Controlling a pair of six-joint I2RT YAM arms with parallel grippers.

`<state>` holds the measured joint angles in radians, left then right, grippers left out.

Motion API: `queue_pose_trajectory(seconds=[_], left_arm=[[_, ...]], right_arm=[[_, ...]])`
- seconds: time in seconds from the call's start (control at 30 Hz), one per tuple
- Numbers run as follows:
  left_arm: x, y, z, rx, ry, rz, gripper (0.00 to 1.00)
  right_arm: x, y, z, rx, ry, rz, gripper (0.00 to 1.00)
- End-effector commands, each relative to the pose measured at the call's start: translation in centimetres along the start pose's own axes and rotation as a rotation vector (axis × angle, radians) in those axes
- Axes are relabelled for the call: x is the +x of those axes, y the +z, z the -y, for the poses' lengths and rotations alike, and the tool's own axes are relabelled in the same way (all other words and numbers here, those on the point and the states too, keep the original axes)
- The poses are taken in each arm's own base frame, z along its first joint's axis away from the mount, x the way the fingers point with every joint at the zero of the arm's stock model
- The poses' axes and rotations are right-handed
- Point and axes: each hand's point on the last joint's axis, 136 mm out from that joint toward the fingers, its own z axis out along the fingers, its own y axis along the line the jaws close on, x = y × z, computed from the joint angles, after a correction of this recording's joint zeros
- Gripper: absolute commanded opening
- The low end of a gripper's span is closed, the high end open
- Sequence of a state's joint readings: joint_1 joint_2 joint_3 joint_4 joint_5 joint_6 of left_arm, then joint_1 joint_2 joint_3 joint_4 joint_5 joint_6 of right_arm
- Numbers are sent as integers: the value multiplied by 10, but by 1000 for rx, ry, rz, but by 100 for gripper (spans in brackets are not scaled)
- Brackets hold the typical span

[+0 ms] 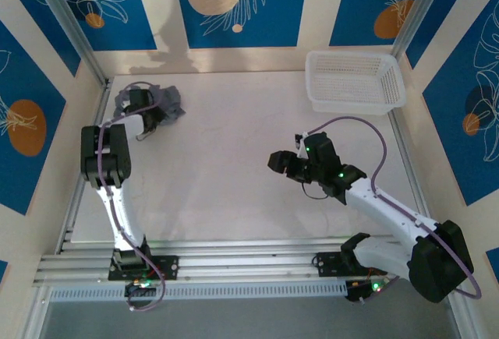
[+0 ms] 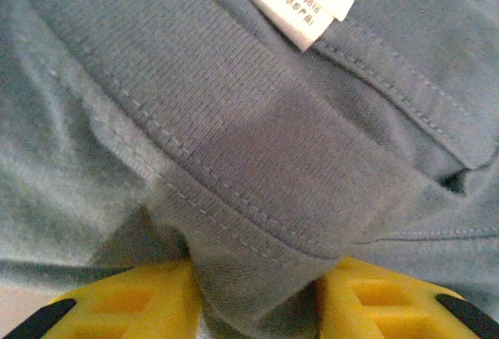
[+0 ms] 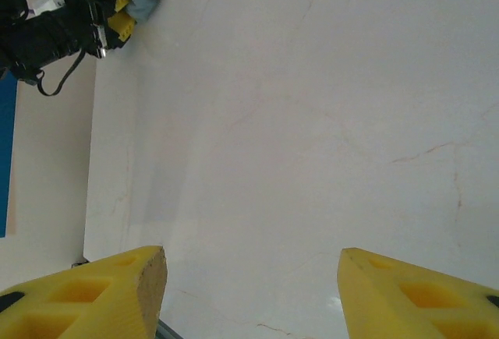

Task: Fold the inside-out t-shirt
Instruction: Move the T-shirt to the top-left of the table.

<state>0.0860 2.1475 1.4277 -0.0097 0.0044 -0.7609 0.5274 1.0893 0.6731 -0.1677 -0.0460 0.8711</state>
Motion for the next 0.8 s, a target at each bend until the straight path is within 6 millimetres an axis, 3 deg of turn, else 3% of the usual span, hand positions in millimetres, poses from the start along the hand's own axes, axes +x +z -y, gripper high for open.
queue_pose_trajectory(seconds=[0.0, 0.23, 0.43, 0.6, 0.77], left_arm=[[4, 26, -6, 1, -44, -83, 40], [-40, 42, 6, 13, 9, -34, 45], [-80, 17, -17, -1, 44, 11, 56], [-123, -22, -19, -1, 80, 78, 68], [-142, -83, 21, 109, 114, 161, 77]], right_arm=[[-4, -10, -8, -20, 1, -15, 60], [-5, -23, 0, -2, 18, -8, 60], [-14, -40, 1, -27, 39, 34, 60], [-17, -52, -5, -35, 26, 40, 60], [-21, -66, 0, -35, 26, 89, 61]])
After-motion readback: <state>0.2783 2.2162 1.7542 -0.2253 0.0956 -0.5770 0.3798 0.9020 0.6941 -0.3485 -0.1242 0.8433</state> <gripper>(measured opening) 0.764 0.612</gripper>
